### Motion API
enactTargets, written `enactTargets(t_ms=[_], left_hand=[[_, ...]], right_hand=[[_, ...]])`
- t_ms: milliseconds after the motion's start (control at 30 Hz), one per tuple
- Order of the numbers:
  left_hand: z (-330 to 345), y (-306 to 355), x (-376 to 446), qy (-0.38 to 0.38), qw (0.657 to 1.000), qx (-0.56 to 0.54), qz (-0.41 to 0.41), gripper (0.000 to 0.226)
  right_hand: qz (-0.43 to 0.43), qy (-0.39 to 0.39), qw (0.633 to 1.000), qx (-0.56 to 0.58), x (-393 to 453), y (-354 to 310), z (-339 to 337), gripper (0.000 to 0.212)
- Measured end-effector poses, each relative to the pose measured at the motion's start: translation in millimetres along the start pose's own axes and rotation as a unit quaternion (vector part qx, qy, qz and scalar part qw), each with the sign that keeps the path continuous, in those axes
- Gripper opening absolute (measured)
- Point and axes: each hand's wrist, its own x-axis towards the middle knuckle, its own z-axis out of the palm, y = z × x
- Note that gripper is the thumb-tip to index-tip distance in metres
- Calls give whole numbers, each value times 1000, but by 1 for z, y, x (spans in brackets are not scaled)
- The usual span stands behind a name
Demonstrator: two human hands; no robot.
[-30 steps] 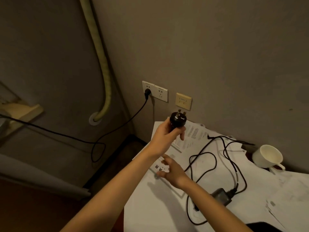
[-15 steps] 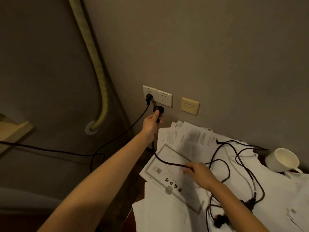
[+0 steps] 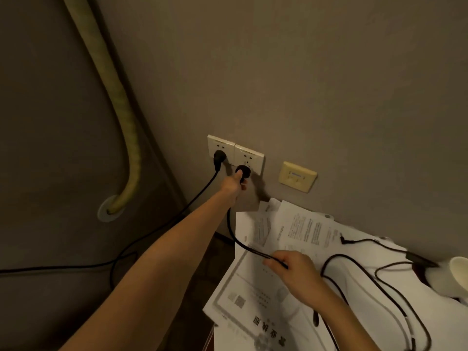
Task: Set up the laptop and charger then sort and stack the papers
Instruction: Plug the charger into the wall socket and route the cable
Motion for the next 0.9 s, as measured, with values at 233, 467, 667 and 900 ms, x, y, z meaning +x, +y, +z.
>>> enactTargets(t_ms=[233, 467, 667, 900], left_hand=[[-1, -19, 23, 9, 1000, -7, 6, 32], [0, -19, 20, -4, 999, 3, 44, 41], [-4, -17, 18, -25, 998, 36, 50, 34], [-15, -11, 21, -57, 994, 81, 49, 37]], right_hand=[[16, 4, 999, 36, 19, 23, 19, 26], [48, 14, 996, 76, 26, 35, 27, 16], [61, -11, 995, 84, 33, 36, 33, 15], [64, -10, 994, 89, 45, 35, 34, 18]])
